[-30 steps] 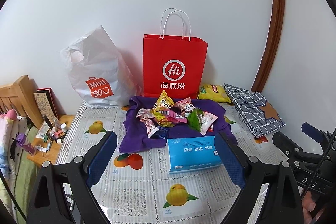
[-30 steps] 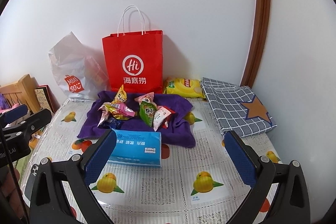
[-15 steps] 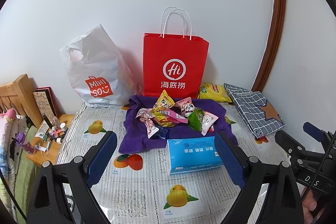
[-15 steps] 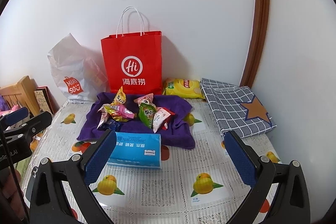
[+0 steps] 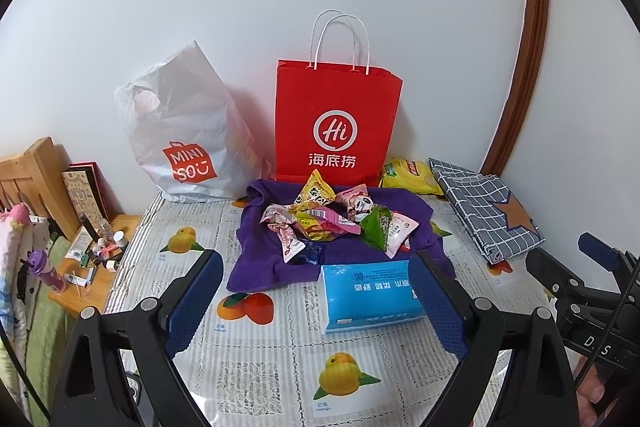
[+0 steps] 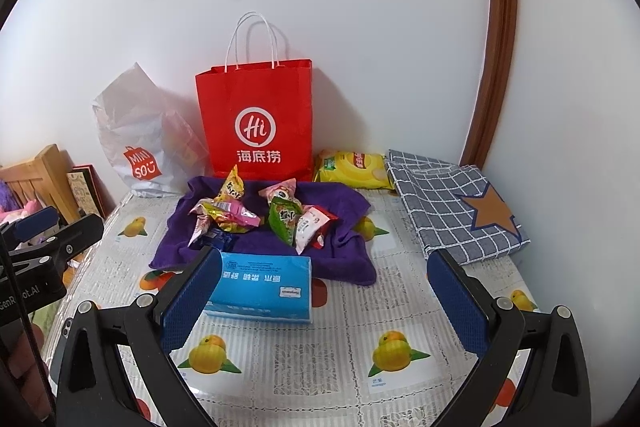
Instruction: Organize snacks
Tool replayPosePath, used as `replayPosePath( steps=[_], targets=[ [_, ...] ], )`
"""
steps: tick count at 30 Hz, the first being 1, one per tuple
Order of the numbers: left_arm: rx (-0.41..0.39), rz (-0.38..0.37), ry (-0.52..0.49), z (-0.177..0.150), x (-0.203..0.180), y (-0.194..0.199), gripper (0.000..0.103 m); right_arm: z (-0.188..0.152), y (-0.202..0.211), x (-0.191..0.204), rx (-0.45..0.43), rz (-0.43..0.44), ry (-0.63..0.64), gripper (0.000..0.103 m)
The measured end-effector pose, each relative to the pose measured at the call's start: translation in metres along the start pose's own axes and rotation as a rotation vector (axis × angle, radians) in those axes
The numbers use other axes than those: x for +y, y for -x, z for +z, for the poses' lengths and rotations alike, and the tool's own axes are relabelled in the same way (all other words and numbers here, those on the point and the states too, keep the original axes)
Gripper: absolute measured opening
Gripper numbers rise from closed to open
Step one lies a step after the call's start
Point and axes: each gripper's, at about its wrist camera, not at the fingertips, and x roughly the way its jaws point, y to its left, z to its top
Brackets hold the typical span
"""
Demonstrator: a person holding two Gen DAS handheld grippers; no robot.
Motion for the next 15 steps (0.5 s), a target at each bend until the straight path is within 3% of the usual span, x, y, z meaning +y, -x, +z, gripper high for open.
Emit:
replayPosePath(
  steps=[15],
  targets=[
    [0.005,0.002,0.009,-0.0029,0.0010,-0.0019,0.094,-0.0002,-0.0006,0.0002,-0.001,-0.002,-0.003,0.101]
  ],
)
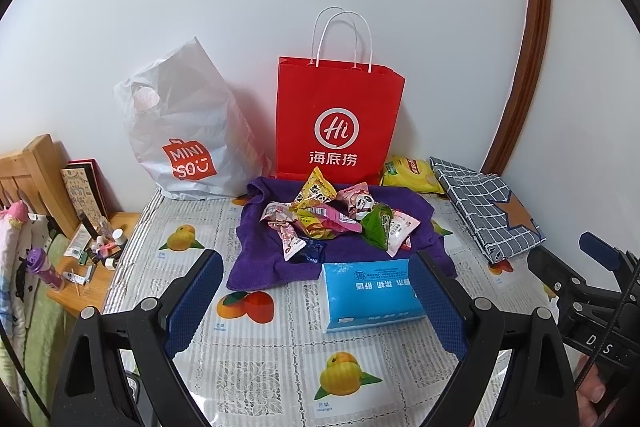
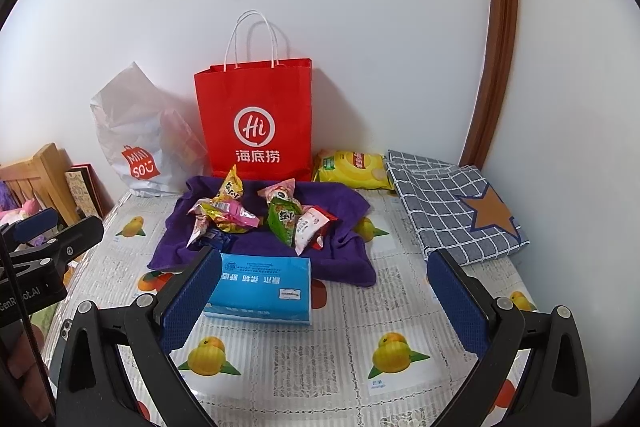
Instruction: Organize snacks
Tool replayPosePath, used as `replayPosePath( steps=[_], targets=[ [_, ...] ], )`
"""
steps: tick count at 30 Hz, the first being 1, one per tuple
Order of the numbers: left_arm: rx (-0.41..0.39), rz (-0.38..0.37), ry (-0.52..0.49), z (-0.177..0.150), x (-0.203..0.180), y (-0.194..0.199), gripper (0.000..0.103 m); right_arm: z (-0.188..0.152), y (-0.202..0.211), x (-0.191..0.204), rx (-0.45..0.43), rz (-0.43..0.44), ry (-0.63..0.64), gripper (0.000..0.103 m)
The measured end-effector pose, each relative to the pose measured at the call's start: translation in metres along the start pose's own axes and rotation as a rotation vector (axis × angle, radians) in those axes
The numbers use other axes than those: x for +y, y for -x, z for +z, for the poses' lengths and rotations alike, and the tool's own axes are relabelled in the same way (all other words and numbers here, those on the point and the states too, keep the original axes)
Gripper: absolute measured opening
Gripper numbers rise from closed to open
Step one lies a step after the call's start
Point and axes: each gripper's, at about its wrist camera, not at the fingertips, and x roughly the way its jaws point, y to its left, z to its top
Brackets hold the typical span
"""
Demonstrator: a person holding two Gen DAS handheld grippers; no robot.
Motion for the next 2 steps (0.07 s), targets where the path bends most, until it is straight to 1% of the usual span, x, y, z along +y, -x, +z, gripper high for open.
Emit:
replayPosePath(
  steps=[2],
  targets=[
    [-0.003,0.000,0.000,-0.0002,0.0001,0.0002,0.094,-0.0001,0.0004,-0.0002,-0.001,-0.001,0.000,0.101]
  ],
)
